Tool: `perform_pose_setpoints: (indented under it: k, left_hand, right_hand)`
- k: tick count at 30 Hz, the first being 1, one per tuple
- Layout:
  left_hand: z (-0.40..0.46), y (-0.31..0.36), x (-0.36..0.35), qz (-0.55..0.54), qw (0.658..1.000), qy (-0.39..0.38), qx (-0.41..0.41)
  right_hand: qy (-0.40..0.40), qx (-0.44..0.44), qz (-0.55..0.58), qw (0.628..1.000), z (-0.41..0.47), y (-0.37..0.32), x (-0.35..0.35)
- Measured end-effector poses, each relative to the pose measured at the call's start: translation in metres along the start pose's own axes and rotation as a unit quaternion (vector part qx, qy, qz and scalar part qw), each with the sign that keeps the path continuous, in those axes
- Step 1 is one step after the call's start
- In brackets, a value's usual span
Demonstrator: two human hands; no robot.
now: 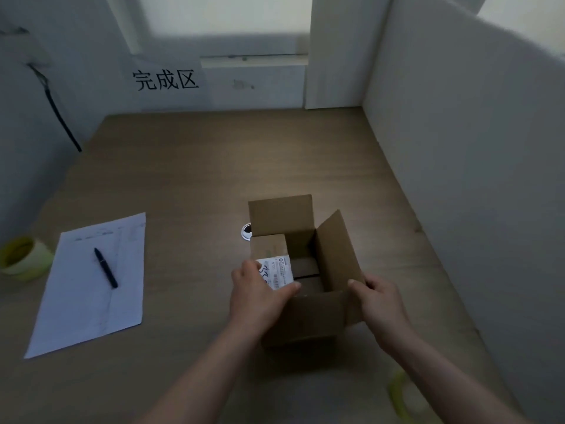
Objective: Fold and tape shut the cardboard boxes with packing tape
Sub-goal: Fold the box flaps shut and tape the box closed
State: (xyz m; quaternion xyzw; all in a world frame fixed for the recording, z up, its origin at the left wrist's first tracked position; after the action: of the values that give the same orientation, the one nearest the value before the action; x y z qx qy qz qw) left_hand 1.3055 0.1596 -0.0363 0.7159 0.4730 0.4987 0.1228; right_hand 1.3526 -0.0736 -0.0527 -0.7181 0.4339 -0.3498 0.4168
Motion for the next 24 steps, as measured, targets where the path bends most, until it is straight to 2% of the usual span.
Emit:
perform_pose_setpoints:
  k: [2, 6, 10, 12, 14, 16, 18, 21, 24]
  left_hand:
    - [0.016, 0.009, -0.005, 0.032, 0.999, -0.006, 0.036]
    - [0.051, 0.036, -0.010, 0.108, 0.987, -0.077, 0.094]
    - [0.075, 0.061, -0.014, 0.135, 0.974, -0.154, 0.095]
    - [0.083, 0.070, -0.022, 0.109, 0.966, -0.221, 0.079]
    - [0.083, 0.078, -0.034, 0.140, 0.955, -0.257, 0.055]
    - [0.080, 0.083, -0.049, 0.188, 0.955, -0.229, 0.033]
    - [0.080, 0.087, -0.061, 0.200, 0.968, -0.152, 0.017]
    - [0.085, 0.094, -0.064, 0.193, 0.979, -0.056, 0.041]
    - [0.092, 0.106, -0.062, 0.163, 0.986, -0.035, 0.025]
  right_hand:
    - [0.011, 0.015, -0.022, 1.000, 0.010, -0.005, 0.008]
    - [0.029, 0.030, -0.028, 0.999, 0.025, -0.010, 0.027]
    - [0.032, 0.034, -0.013, 0.999, 0.039, -0.012, 0.046]
    - [0.050, 0.032, 0.008, 0.998, 0.047, -0.012, 0.059]
    - [0.077, 0.031, 0.038, 0.996, 0.058, -0.012, 0.072]
    - [0.100, 0.027, 0.056, 0.993, 0.070, -0.017, 0.083]
    - [0.106, 0.025, 0.067, 0.992, 0.083, -0.023, 0.091]
    - [0.089, 0.020, 0.023, 0.996, 0.102, -0.030, 0.100]
    - [0.090, 0.019, -0.044, 0.995, 0.112, -0.037, 0.114]
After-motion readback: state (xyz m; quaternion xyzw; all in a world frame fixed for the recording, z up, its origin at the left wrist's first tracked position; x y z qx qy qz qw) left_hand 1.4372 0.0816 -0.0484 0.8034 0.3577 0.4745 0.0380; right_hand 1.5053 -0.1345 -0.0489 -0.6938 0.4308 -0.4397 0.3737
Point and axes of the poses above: each hand's wrist, its own z-axis towards the middle knuckle, its own x-axis out of the back of the hand, y = z × x, the point moved 6 cm from there along z, towards the middle knuckle, and after that the axes turned 15 degrees about -y, right-handed, at the moved point
